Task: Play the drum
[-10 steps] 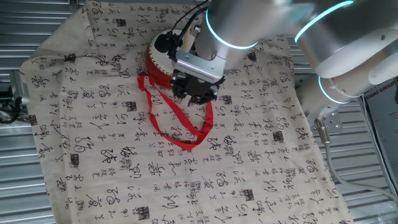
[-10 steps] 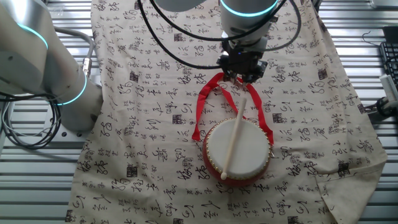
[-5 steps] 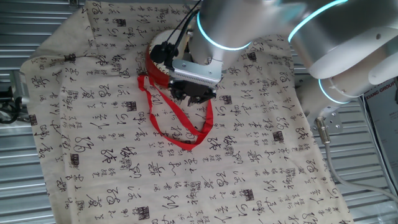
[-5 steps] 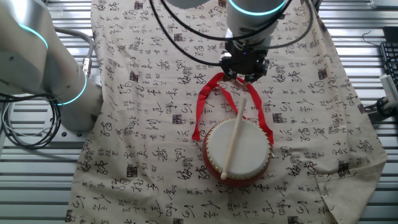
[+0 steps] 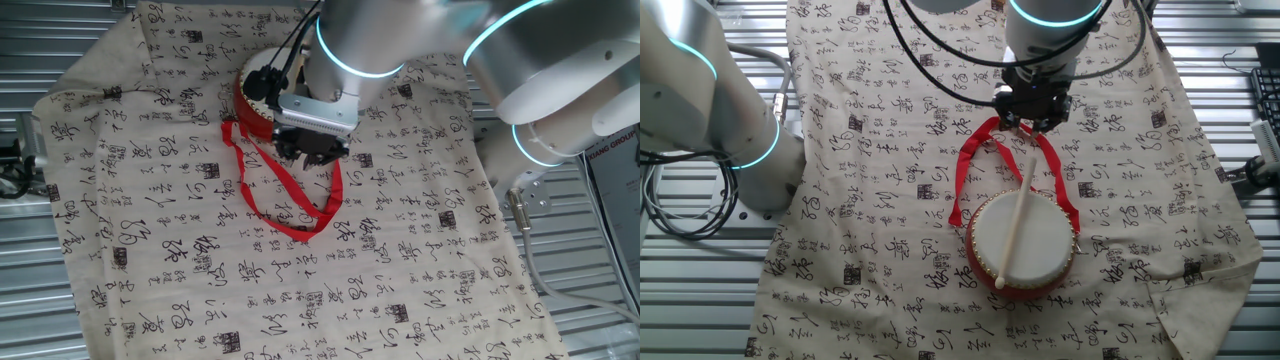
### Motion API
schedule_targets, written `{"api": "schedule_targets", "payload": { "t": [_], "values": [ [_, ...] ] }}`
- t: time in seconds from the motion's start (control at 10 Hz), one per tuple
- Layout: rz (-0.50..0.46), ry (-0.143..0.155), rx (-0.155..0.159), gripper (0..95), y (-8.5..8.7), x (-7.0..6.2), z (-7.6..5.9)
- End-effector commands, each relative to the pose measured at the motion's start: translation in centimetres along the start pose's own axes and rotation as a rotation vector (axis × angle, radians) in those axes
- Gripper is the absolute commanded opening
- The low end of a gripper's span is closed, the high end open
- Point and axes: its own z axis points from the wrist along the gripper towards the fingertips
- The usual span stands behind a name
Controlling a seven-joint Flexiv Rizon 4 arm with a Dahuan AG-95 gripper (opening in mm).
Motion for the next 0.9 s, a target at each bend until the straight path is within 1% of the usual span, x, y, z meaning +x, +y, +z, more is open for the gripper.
{"api": "schedule_targets", "payload": {
  "t": [0.1,0.4,0.6,0.7,0.9],
  "values": [
    [-0.013,0.0,-0.003,19.0,-0.09,-0.1,0.06],
    [-0.026,-0.009,-0.004,19.0,0.02,-0.23,0.21],
    [-0.021,-0.015,-0.004,19.0,0.45,0.09,0.48],
    [-0.018,-0.015,0.0,19.0,0.74,0.29,0.67],
    [-0.014,-0.013,0.0,19.0,0.76,0.31,0.77]
  ]
}}
